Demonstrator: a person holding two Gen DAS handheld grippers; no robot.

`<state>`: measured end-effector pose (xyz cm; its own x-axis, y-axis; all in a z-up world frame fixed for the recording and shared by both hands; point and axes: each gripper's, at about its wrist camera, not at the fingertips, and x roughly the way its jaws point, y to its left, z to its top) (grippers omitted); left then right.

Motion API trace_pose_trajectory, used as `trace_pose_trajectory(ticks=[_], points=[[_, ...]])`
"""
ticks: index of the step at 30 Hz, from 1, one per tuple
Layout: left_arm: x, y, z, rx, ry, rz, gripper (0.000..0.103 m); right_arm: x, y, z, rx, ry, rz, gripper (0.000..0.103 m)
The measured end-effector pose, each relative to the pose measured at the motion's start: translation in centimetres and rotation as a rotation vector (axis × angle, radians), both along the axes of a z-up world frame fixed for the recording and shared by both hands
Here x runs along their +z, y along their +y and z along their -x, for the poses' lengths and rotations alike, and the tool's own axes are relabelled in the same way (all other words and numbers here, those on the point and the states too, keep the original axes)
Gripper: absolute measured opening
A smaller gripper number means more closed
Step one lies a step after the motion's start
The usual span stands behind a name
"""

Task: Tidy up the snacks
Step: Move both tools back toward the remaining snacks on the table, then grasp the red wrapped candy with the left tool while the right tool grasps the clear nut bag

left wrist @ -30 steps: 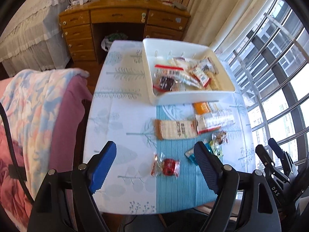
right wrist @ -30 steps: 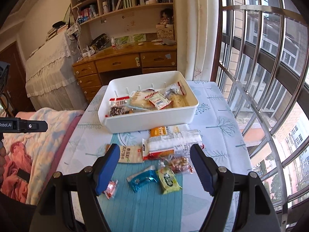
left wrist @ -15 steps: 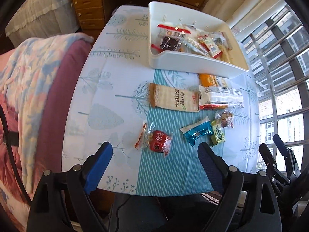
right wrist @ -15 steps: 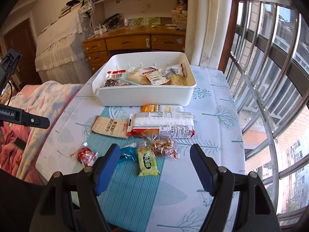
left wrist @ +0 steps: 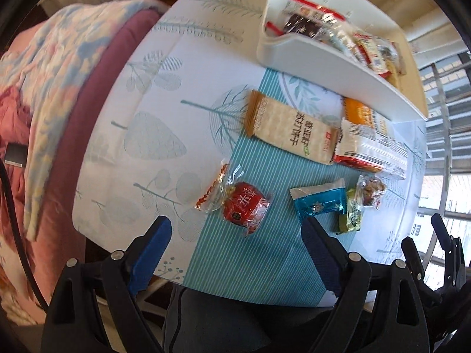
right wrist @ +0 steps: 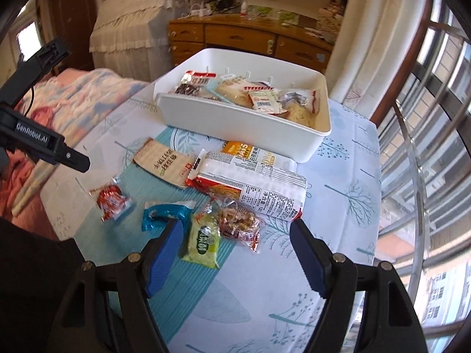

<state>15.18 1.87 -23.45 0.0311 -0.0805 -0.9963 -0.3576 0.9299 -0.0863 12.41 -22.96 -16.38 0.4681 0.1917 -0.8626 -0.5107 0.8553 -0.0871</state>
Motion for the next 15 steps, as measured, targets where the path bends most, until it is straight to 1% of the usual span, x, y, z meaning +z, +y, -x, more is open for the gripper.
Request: trace_pose_trajectory(ticks=[7,10,15], points=[[-4.0,0.4,-0.6,0.13,0.109,0.042,0.089,-2.6,0.6,-1.2,0.139,0.005,0.104,0.076],[-5.8,0.8,-0.9,0.188,0.165,0.052,0.089,-3.5,0.6,-1.9,0.165,0.012,0.132,0.076],[-7.7,1.0,-1.1,0.235,0.218,0.081,0.089,-4.7,0.7,-2.6,0.198,0.036,0.141,0.076]])
